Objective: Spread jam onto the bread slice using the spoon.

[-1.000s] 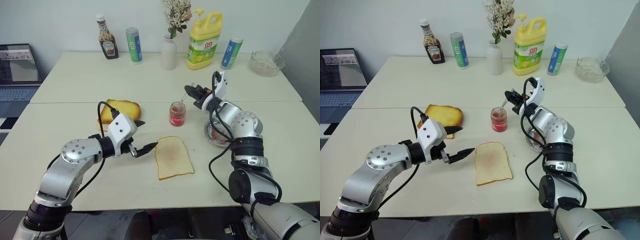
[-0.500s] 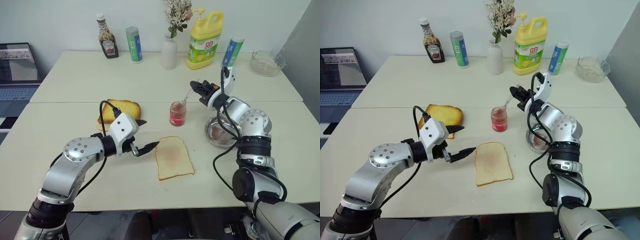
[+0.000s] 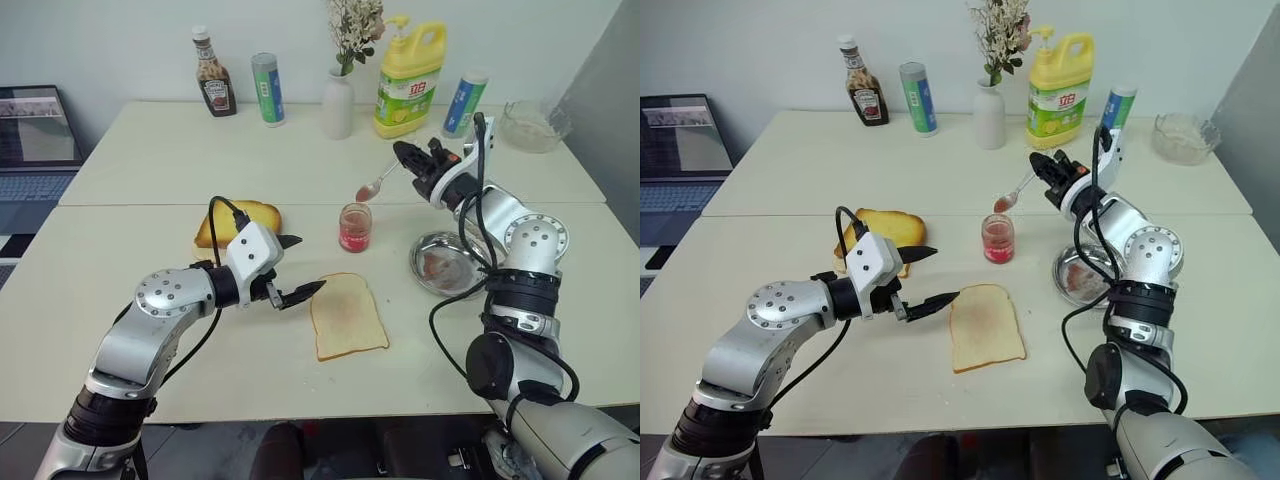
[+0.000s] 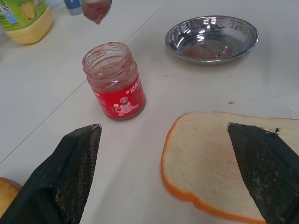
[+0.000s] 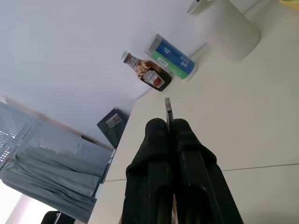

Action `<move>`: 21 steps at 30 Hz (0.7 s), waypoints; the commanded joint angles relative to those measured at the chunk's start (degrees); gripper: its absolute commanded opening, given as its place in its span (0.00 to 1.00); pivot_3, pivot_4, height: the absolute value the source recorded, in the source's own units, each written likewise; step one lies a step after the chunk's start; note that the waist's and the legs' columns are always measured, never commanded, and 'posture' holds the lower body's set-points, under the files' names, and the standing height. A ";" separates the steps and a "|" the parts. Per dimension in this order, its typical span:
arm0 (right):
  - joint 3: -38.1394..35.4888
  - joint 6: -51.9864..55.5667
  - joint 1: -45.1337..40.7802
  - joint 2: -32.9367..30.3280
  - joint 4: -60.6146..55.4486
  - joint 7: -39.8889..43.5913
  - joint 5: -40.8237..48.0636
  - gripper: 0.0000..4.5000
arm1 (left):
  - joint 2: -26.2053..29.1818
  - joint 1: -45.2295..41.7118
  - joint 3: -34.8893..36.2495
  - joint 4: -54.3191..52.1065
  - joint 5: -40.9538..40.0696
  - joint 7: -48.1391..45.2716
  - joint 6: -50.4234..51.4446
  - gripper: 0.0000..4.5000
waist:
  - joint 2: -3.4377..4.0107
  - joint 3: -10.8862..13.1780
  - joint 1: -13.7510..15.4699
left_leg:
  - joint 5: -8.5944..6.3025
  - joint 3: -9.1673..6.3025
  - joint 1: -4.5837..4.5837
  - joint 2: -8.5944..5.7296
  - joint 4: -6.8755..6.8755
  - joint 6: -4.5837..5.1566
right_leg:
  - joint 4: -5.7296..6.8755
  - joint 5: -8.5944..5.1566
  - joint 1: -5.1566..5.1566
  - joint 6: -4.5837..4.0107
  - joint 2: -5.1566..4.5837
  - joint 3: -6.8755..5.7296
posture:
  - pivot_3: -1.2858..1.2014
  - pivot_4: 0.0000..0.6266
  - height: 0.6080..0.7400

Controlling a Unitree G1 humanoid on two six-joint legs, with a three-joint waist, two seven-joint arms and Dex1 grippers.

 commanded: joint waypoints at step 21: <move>34.57 -9.16 24.78 -8.08 -37.39 13.34 -9.94 0.01 | 6.90 29.63 12.71 -13.41 -2.44 -7.32 -9.55 1.00 | 0.02 0.01 0.05 | 0.00 0.01 -0.26 0.00 0.07 0.01 | -0.08 -0.02 -0.25 0.01 -0.07 -0.01 | 0.52 0.24 1.00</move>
